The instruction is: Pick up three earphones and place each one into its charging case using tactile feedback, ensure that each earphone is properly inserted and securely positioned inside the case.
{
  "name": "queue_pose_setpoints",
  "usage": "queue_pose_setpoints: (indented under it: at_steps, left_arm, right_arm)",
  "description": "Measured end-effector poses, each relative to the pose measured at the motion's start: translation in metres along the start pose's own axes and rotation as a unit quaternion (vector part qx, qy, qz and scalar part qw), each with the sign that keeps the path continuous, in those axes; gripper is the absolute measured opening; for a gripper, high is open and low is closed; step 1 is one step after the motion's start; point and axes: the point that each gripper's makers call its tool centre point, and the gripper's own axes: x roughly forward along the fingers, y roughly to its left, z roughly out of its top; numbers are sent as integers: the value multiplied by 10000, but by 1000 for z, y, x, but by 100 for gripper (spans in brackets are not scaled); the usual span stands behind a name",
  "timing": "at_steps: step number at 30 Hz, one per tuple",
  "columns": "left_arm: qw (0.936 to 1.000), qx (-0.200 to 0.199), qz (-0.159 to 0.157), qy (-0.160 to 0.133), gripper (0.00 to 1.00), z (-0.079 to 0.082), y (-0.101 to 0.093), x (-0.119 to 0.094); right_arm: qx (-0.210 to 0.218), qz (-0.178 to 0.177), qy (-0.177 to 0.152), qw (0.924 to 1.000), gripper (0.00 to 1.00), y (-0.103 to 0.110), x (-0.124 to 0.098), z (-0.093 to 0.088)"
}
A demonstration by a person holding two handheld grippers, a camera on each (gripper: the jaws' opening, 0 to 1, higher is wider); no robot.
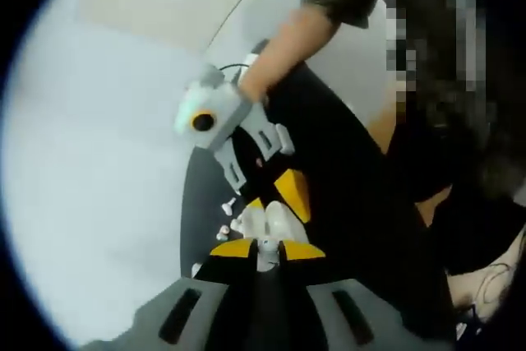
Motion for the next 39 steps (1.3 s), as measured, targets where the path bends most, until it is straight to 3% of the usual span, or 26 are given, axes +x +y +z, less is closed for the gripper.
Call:
queue_pose_setpoints:
  at_steps: [17,19,21,23,24,25,26,27,29,30,31,33,36,39]
  left_arm:
    - [9987,-460,-7,-219,12,-2,4,-7]
    - [9969,-693,37,-383,12,0,8,-11]
    - [9911,-1187,39,-603,13,2,11,-16]
    - [9775,-1963,0,-768,18,-4,16,-20]
    - [9676,-2369,-104,-868,19,-8,17,-23]
    - [9532,-2841,-220,-1007,21,-13,17,-25]
    - [9346,-3344,-461,-1119,22,-18,14,-26]
    - [9121,-3848,-746,-1199,24,-22,9,-27]
    - [8659,-4658,-1009,-1517,29,-29,6,-26]
    - [8510,-4886,-1064,-1607,30,-34,5,-25]
    - [8400,-5045,-1070,-1686,31,-38,5,-23]
    - [8203,-5325,-1122,-1759,31,-41,0,-16]
    - [8036,-5558,-1308,-1678,34,-41,-9,-6]
    - [8078,-5531,-1306,-1562,32,-39,-14,5]
  right_arm:
    - [8,-1,-6,10000,17,-1,-1,0]
    - [11,-1,-6,10000,17,-1,-1,0]
    - [12,-2,-6,10000,17,-1,-1,0]
    - [12,-3,-6,10000,17,-1,-2,0]
    - [13,-3,-5,10000,17,-1,-2,0]
    - [12,-3,-5,10000,17,0,-2,0]
    - [9,-5,-4,10000,17,0,-2,0]
    - [10,-5,-4,10000,17,0,-2,0]
    - [9,-4,-4,10000,17,0,-2,0]
    - [9,-4,-4,10000,17,0,-2,0]
    - [12,-3,-4,10000,17,0,-2,0]
    - [14,-3,-3,10000,17,0,-2,0]
    - [19,-3,-4,10000,17,0,-2,0]
    - [19,-5,-3,10000,17,0,-2,0]
